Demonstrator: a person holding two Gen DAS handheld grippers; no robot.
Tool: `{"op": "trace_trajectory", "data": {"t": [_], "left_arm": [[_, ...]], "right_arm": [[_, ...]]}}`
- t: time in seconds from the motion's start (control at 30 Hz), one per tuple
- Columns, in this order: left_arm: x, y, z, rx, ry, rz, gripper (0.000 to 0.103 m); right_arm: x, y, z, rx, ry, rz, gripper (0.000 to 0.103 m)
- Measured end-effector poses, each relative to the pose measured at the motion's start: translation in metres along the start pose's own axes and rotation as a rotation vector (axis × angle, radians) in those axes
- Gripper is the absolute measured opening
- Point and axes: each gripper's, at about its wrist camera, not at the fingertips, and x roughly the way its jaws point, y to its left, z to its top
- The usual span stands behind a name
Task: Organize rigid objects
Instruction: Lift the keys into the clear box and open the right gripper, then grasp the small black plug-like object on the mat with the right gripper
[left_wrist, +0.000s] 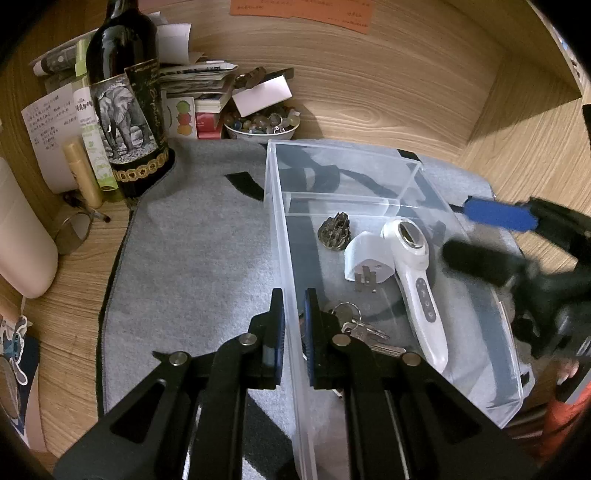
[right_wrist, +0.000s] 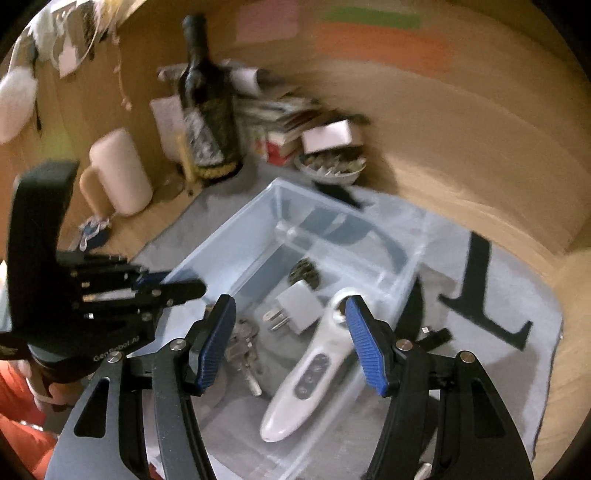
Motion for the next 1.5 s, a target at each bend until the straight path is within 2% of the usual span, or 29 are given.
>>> {"op": "trace_trajectory", "data": {"t": [0.33, 0.5, 0.83, 1.03, 1.07, 1.13, 1.17, 1.5], "left_arm": [[0.001, 0.002, 0.001, -0.017, 0.002, -0.01, 0.009], [0.001, 0.003, 0.0, -0.026, 0.002, -0.014, 0.009], [0.001, 0.003, 0.001, -0.021, 0.013, -0.017, 0.009], [0.002, 0.002, 0.002, -0.008, 0.015, -0.014, 0.009], [0.002, 0.002, 0.002, -0.006, 0.014, -0.013, 0.009], [0.002, 0.002, 0.002, -0.006, 0.013, -0.012, 0.009], [0.002, 0.002, 0.001, -0.006, 0.013, -0.013, 0.009], [0.001, 0.001, 0.0, -0.011, 0.011, -0.01, 0.009]], "right_arm": [[-0.031, -0.065, 0.006, 0.169, -0.089, -0.138, 0.059], [-0.023, -0.089, 0.002, 0.211, -0.071, -0.196, 0.059], [0.044, -0.12, -0.029, 0.233, 0.127, -0.176, 0.059], [0.076, -0.127, -0.043, 0.242, 0.205, -0.171, 0.059], [0.078, -0.127, -0.044, 0.241, 0.191, -0.173, 0.058], [0.078, -0.127, -0.044, 0.225, 0.175, -0.185, 0.049], [0.077, -0.126, -0.043, 0.221, 0.17, -0.185, 0.04], [0.057, -0.118, -0.04, 0.221, 0.121, -0.19, 0.04]]}}
